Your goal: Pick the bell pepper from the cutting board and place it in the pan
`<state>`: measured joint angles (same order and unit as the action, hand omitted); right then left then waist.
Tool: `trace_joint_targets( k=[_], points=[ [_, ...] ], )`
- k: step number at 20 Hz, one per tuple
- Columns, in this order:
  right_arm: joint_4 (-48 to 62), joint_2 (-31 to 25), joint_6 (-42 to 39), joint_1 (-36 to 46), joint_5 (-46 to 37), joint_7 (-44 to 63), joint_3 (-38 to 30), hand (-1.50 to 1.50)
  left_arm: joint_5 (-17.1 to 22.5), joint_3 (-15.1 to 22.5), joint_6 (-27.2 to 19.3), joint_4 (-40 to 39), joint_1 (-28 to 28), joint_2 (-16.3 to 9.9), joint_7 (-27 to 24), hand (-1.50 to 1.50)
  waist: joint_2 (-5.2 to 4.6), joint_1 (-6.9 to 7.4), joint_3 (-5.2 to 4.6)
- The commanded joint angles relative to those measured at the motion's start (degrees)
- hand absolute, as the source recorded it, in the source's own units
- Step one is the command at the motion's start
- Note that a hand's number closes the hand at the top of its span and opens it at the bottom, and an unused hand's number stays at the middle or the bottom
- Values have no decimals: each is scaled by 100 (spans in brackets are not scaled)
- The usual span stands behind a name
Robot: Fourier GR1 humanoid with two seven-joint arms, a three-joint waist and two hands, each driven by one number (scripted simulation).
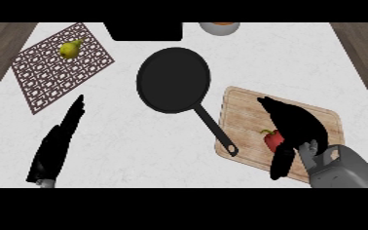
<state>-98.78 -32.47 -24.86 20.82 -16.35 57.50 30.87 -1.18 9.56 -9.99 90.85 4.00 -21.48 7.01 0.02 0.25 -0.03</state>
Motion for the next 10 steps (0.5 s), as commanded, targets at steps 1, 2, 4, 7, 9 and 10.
trace_joint_targets(
  k=[1,2,4,7,9,10],
  points=[
    [351,29,-291,-13,-259,454,-4,-150,63,-61,140,555,232,-112,274,0,7,32,3],
    [502,547,-189,204,-439,698,149,-150,-129,46,95,279,196,20,113,0,-1,30,1],
    [200,341,-395,-141,-324,649,14,-150,-169,-43,39,183,-34,113,259,0,3,-20,1],
    [739,484,-291,-63,-656,328,45,-150,-105,-198,187,4,-150,85,174,0,-6,-4,1],
    [352,364,-535,-289,-594,452,-39,-150,-32,-348,203,-51,-132,134,115,0,3,-26,0],
    [415,514,-310,-429,-842,304,13,-150,-144,-221,226,-246,14,273,-203,0,1,-23,1]
  ],
)
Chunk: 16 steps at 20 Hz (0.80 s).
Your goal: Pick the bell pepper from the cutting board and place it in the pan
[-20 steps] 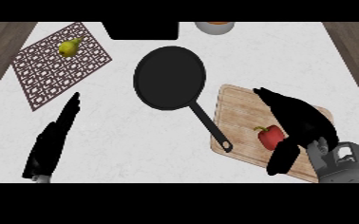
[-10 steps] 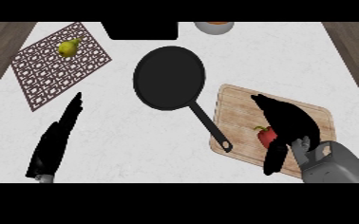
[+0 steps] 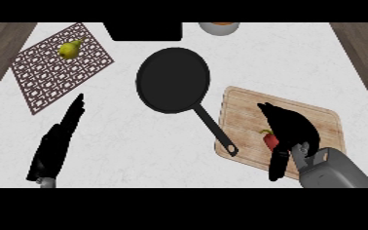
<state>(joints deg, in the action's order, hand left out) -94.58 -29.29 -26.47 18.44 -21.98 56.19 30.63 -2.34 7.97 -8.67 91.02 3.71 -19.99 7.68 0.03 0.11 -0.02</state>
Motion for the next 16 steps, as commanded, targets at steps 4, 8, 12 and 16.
trace_joint_targets(
  k=[4,8,12,16],
  points=[
    [96,132,-379,-242,-384,212,-244,-150,30,-355,327,-509,-192,8,-285,0,-2,-19,-1],
    [572,410,-353,-180,-792,-138,-330,-150,-155,-315,270,295,186,67,46,0,0,24,2],
    [913,837,-369,-92,-1160,-231,-443,-150,-322,-343,308,-155,11,316,-211,0,-5,13,1],
    [1049,776,-235,-394,-1575,-911,-649,-150,-320,-525,534,-78,23,333,-68,0,-3,1,2]
  ],
)
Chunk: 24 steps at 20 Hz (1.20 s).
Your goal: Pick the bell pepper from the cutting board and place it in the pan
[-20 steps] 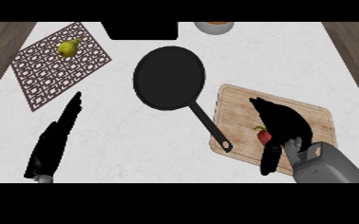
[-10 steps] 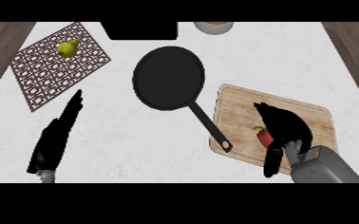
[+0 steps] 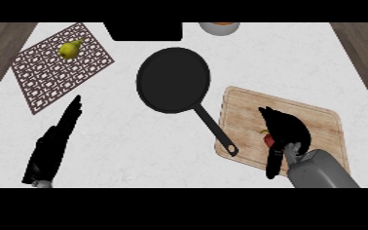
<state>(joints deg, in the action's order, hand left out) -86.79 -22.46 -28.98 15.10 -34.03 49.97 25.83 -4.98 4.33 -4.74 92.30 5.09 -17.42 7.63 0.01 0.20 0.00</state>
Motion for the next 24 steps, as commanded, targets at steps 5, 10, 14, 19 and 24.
trace_joint_targets(
  k=[5,10,14,19,24],
  points=[
    [481,235,250,-57,-286,-835,-604,150,61,-343,358,16,-332,3,318,0,-4,-5,1],
    [704,513,409,-233,-377,-1151,-760,150,-443,-108,88,-45,-101,348,-6,0,-4,-4,0],
    [1432,186,-382,1017,-69,-1911,-908,150,-249,-207,323,-38,-130,192,-49,0,-76,230,6],
    [1821,-812,-1055,1854,-29,-3747,-731,150,-298,92,431,76,-422,308,46,0,-254,646,39],
    [2410,-1019,174,2621,-477,-5005,-932,150,-370,117,338,-14,-499,396,-12,0,-250,644,43]
  ],
)
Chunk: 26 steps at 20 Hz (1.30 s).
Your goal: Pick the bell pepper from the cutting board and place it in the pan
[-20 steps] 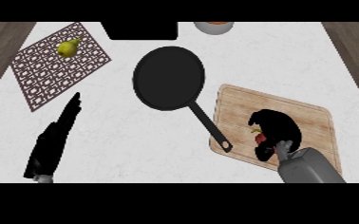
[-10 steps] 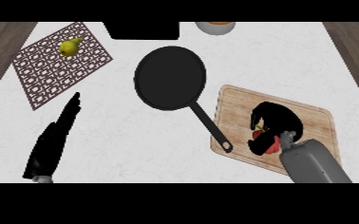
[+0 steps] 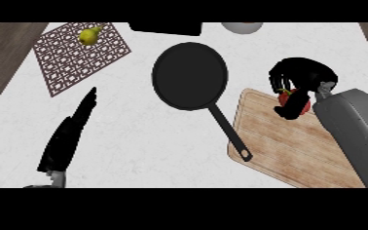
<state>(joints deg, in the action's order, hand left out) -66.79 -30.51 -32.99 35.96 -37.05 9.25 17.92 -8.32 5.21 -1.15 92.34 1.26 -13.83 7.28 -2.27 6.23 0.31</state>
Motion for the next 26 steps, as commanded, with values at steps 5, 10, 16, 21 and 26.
trace_joint_targets(
  k=[5,10,16,21,26],
  points=[
    [375,-174,1978,909,-148,-2349,-559,150,-27,-25,-22,-105,-71,17,38,0,6,-28,18],
    [1274,159,2759,1392,-15,-3695,-833,150,-107,90,-45,-57,33,79,45,0,29,-8,-4],
    [2810,1096,2596,2728,164,-4046,-972,150,23,-117,79,-217,-142,-29,48,0,67,-83,-28],
    [3853,1919,2683,3269,91,-4120,-949,150,-33,-130,9,-374,-314,56,76,0,58,-127,-32],
    [4688,2616,2753,3740,119,-3776,-1102,150,-206,38,-110,-188,-360,188,214,0,50,-105,-33]
  ],
)
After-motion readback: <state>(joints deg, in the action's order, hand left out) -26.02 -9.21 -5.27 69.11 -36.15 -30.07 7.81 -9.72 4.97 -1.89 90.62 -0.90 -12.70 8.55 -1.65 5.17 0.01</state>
